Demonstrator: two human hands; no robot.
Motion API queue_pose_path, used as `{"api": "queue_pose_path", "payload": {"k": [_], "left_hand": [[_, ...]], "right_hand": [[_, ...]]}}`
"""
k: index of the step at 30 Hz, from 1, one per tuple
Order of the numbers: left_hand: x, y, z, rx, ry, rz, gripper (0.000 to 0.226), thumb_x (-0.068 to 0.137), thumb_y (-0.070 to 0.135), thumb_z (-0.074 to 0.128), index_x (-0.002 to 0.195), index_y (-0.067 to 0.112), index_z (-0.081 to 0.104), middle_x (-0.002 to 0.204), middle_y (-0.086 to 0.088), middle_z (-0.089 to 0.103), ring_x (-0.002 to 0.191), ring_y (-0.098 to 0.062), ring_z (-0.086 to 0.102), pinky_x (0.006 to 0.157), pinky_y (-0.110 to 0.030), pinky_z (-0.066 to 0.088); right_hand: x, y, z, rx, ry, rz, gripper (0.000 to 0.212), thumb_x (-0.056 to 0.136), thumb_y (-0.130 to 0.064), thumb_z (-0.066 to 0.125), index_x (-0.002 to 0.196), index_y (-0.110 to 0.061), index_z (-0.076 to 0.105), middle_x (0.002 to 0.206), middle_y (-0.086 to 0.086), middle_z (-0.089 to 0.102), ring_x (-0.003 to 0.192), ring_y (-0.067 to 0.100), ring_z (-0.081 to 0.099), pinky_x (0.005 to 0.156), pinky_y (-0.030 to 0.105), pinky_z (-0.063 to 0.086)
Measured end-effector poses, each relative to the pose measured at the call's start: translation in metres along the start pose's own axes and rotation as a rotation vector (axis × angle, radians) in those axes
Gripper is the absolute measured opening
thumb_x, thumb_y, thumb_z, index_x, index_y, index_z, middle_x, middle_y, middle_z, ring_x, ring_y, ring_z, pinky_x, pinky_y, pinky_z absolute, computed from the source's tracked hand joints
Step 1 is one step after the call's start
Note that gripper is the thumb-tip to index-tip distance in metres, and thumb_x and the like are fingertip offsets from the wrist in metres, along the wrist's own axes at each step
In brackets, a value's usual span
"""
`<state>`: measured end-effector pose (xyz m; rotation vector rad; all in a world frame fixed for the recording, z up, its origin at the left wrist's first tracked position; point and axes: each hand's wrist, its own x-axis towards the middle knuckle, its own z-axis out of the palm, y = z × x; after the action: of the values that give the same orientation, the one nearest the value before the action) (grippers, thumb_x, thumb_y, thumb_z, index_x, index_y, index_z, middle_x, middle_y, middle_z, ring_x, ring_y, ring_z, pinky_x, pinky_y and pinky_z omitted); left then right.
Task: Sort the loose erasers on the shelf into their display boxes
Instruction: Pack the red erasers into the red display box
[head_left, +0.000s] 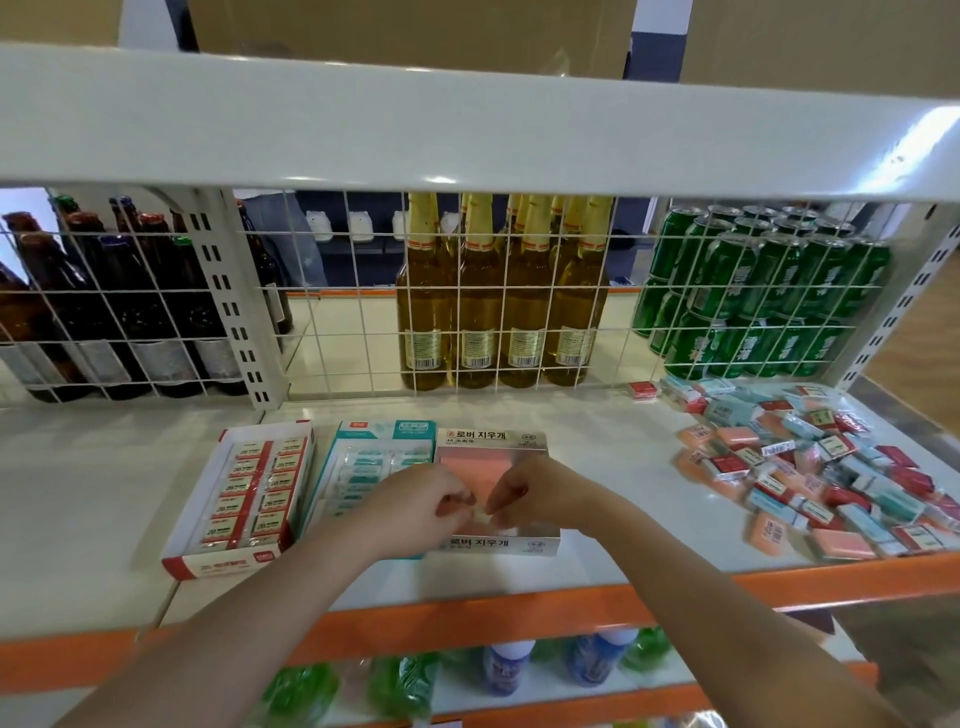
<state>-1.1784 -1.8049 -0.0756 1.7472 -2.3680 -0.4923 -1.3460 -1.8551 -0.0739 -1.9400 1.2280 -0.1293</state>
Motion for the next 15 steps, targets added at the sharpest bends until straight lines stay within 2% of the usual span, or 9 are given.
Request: {"api": "queue_pose_path", "payload": {"k": [4, 9, 11, 15], "left_hand": [[-0.011, -0.001, 0.001, 0.023, -0.023, 0.009, 0.025, 0.09, 0.031, 0.056, 0.108, 0.017, 0.066, 0.105, 0.004, 0.06, 0.095, -0.012, 0.054, 0.084, -0.028, 0.045], [-0.015, -0.002, 0.008, 0.044, 0.012, -0.002, 0.032, 0.088, 0.03, 0.058, 0.118, 0.02, 0.059, 0.116, 0.006, 0.054, 0.104, -0.01, 0.051, 0.089, -0.026, 0.043], [-0.015, -0.003, 0.009, 0.04, 0.053, 0.002, 0.037, 0.087, 0.028, 0.058, 0.123, 0.021, 0.056, 0.121, 0.006, 0.052, 0.11, -0.009, 0.048, 0.092, -0.022, 0.04], [-0.015, -0.006, 0.008, 0.06, 0.119, -0.03, 0.044, 0.087, 0.032, 0.06, 0.128, 0.022, 0.052, 0.126, 0.006, 0.049, 0.117, -0.009, 0.043, 0.094, -0.02, 0.034]], "right_hand": [[0.0, 0.002, 0.01, -0.083, -0.05, -0.029, 0.025, 0.079, -0.007, 0.07, 0.104, -0.008, 0.068, 0.08, -0.005, 0.059, 0.072, 0.007, 0.052, 0.065, 0.013, 0.042], [0.007, 0.003, 0.022, -0.102, -0.008, -0.033, 0.022, 0.081, -0.018, 0.069, 0.101, -0.009, 0.07, 0.083, -0.002, 0.06, 0.075, 0.012, 0.052, 0.064, 0.015, 0.042], [0.01, 0.003, 0.024, -0.109, -0.006, -0.034, 0.022, 0.081, -0.02, 0.07, 0.1, -0.009, 0.07, 0.079, -0.003, 0.059, 0.074, 0.013, 0.053, 0.067, 0.018, 0.043], [0.011, 0.003, 0.023, -0.106, 0.001, -0.048, 0.022, 0.081, -0.017, 0.07, 0.1, -0.005, 0.069, 0.068, -0.012, 0.053, 0.063, 0.003, 0.048, 0.06, 0.013, 0.038]]}}
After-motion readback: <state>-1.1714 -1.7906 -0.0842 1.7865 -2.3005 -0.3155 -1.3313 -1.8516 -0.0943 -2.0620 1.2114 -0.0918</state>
